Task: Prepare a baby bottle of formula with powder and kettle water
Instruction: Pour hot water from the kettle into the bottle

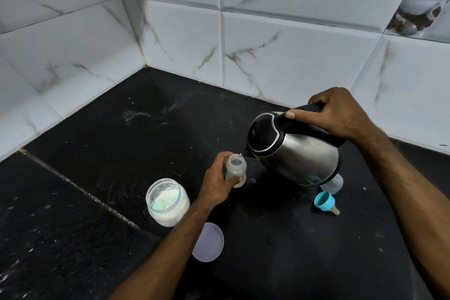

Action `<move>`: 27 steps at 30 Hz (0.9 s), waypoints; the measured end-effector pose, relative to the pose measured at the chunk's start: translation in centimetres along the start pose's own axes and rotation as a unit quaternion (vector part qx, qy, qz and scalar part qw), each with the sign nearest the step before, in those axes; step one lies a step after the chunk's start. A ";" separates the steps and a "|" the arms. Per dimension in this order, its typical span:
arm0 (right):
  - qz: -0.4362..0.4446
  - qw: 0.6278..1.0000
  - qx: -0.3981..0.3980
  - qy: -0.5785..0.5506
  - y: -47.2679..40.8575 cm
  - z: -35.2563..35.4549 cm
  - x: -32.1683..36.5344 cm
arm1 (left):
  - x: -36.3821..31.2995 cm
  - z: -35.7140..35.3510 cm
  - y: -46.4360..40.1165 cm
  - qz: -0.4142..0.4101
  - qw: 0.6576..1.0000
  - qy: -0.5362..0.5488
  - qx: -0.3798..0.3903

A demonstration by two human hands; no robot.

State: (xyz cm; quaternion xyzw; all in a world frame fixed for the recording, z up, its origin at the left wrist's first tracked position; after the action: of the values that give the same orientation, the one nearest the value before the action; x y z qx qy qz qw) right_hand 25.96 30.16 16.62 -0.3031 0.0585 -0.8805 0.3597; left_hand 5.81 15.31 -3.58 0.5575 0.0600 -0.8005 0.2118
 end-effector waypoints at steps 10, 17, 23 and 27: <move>-0.002 1.000 0.003 -0.006 0.0 -0.1 0.2 | -0.1 0.0 0.1 -0.002 1.000 -0.003 0.001; -0.002 1.000 0.006 -0.004 0.0 0.0 0.1 | 0.0 0.0 0.0 0.000 1.000 -0.006 0.002; -0.003 1.000 0.006 0.002 0.1 0.0 0.1 | 0.1 -0.1 -0.1 0.008 1.000 -0.010 0.004; -0.002 1.000 0.004 0.000 0.2 0.1 0.2 | 0.2 -0.1 -0.1 0.011 1.000 -0.013 0.005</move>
State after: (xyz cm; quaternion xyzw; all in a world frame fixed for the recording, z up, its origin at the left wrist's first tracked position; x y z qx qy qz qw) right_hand 26.07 29.93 16.75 -0.3021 0.0542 -0.8815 0.3589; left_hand 5.83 15.44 -3.79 0.5487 0.0471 -0.8057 0.2181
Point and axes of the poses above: each hand's wrist, its own y-axis away from the middle knuckle, its own z-axis out of the back of the hand, x = y × z, the point moved 9 cm from there along -y, towards the middle knuckle, and after that the axes turned 4 degrees about z, right-handed, at the moved point
